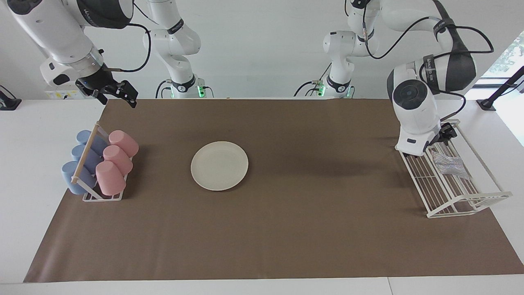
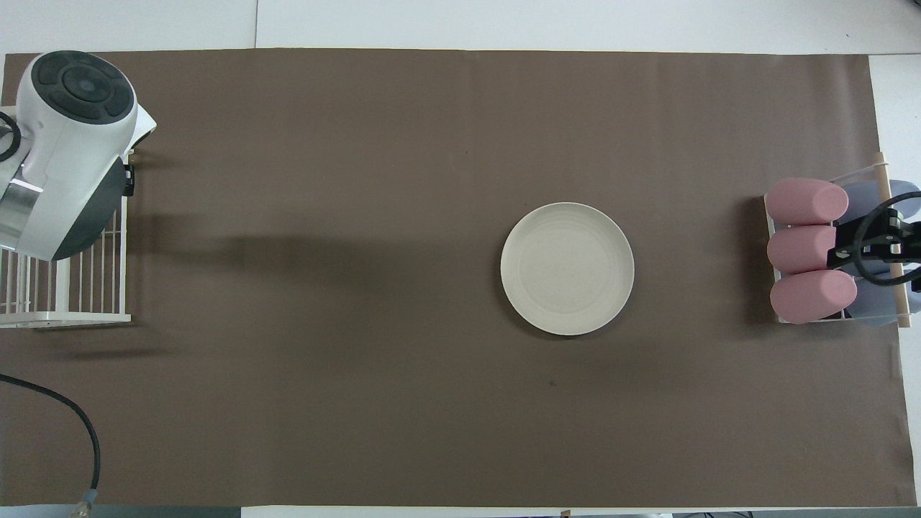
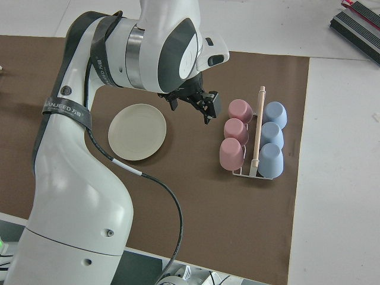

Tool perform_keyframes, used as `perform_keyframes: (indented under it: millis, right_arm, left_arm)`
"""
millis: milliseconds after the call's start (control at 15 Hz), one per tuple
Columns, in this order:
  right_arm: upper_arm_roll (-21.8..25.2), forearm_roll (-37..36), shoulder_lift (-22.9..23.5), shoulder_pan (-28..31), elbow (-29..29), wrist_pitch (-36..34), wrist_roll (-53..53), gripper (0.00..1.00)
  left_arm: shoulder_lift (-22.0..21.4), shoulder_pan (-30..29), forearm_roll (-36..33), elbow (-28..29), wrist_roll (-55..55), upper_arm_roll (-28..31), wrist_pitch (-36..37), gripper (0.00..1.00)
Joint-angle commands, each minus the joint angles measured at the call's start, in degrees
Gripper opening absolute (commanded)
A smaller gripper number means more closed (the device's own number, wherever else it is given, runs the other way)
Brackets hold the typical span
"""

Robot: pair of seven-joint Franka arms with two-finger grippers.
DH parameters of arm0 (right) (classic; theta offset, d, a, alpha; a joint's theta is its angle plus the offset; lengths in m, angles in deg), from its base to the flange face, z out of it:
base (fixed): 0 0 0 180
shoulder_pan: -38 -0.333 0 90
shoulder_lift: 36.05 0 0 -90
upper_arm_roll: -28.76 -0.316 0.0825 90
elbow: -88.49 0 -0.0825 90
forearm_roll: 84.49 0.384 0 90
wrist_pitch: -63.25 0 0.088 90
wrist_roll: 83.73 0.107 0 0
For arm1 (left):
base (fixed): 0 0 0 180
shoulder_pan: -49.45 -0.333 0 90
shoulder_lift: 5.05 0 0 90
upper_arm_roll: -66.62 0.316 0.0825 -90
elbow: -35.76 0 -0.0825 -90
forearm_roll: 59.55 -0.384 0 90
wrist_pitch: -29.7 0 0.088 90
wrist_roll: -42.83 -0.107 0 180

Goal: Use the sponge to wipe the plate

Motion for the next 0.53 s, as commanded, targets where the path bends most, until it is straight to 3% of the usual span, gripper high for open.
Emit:
perform_keyframes:
  millis: [0, 266, 466]
  right_arm:
    - [-0.4, -0.2, -1.5, -1.6, 1.9, 1.7, 15.9, 1.0]
    - [-0.4, 0.0, -1.7, -3.9, 2.2, 1.6, 29.9, 1.0]
    - [-0.4, 0.0, -1.7, -6.0, 2.3, 3.0, 41.3, 1.0]
  left_arm:
    - [4.6, 0.8, -7.1, -2.3, 1.8, 0.5, -0.6, 1.0]
    - [7.1, 0.1, -12.4, -2.7, 2.0, 0.5, -3.1, 1.0]
    - [7.6, 0.1, -12.4, -2.6, 2.0, 0.5, -2.8, 1.0]
